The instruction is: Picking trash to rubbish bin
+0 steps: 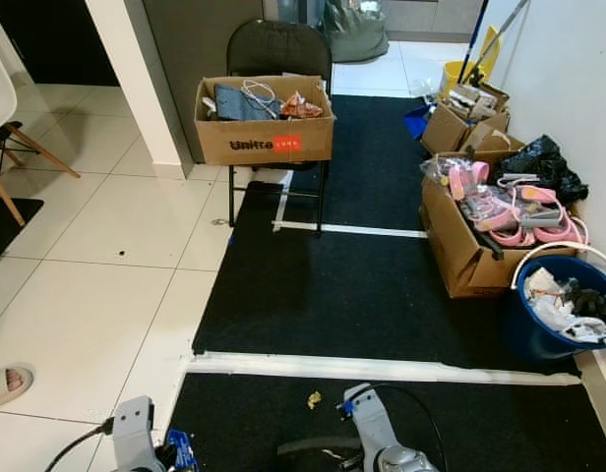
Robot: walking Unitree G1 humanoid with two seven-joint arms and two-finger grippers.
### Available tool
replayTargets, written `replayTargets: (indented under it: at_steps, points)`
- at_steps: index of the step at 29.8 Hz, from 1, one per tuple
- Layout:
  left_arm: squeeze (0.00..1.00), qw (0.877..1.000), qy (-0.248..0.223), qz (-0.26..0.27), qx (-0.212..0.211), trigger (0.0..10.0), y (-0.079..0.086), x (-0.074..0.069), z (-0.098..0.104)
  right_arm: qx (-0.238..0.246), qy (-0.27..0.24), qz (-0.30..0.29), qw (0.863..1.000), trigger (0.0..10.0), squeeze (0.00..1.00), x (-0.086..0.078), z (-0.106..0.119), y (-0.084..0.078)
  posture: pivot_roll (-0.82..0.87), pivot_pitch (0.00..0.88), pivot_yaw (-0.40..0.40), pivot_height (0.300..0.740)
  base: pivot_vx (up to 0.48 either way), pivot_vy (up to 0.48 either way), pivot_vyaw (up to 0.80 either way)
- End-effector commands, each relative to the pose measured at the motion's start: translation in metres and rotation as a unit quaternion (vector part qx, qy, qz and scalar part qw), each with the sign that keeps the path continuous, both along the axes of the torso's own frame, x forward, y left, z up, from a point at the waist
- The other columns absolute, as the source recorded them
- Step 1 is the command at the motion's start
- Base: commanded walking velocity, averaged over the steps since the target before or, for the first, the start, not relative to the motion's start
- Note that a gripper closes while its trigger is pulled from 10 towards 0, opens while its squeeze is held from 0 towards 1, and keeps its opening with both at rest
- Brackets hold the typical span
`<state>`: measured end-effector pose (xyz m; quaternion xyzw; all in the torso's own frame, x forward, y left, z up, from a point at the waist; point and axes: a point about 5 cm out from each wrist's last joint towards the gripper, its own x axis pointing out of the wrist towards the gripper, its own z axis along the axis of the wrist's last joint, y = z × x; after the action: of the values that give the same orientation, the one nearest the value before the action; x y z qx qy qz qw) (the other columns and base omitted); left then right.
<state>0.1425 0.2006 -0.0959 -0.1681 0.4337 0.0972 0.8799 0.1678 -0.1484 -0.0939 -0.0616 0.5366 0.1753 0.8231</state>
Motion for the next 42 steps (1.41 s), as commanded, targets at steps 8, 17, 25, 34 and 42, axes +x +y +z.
replayTargets:
  at_steps: [8, 17, 25, 34, 42]
  points:
    - [0.00, 1.000, 0.012, 0.024, 0.011, 10.0, 0.012, -0.010, -0.002, 0.005, 0.007, -0.001, 1.000, 10.0, 0.00, -0.004, -0.002, 0.003, 0.08, 0.031, 0.020, 0.740, 0.324, 0.000, 0.00]
    - [0.00, 0.999, 0.023, 0.028, 0.020, 10.0, 0.016, -0.017, -0.003, 0.005, 0.006, 0.002, 1.000, 10.0, 0.00, -0.005, -0.002, 0.002, 0.09, 0.031, 0.016, 0.740, 0.316, 0.000, 0.00]
    - [0.00, 0.999, -0.010, 0.041, 0.029, 10.0, 0.024, -0.005, 0.003, 0.007, -0.006, -0.006, 1.000, 10.0, 0.00, 0.000, 0.000, 0.002, 0.09, 0.028, 0.012, 0.740, 0.315, 0.000, -0.07]
    - [0.00, 0.981, -0.176, 0.031, 0.070, 10.0, 0.049, 0.056, 0.046, 0.071, -0.077, -0.060, 0.993, 10.0, 0.00, 0.047, 0.025, 0.013, 0.10, 0.033, 0.011, 0.740, 0.318, 0.000, -0.69]
    - [0.00, 0.930, -0.351, -0.002, 0.111, 10.0, 0.054, 0.119, 0.111, 0.231, -0.186, -0.049, 0.954, 10.0, 0.00, 0.120, 0.085, 0.053, 0.11, 0.040, 0.009, 0.740, 0.323, 0.000, 0.00]
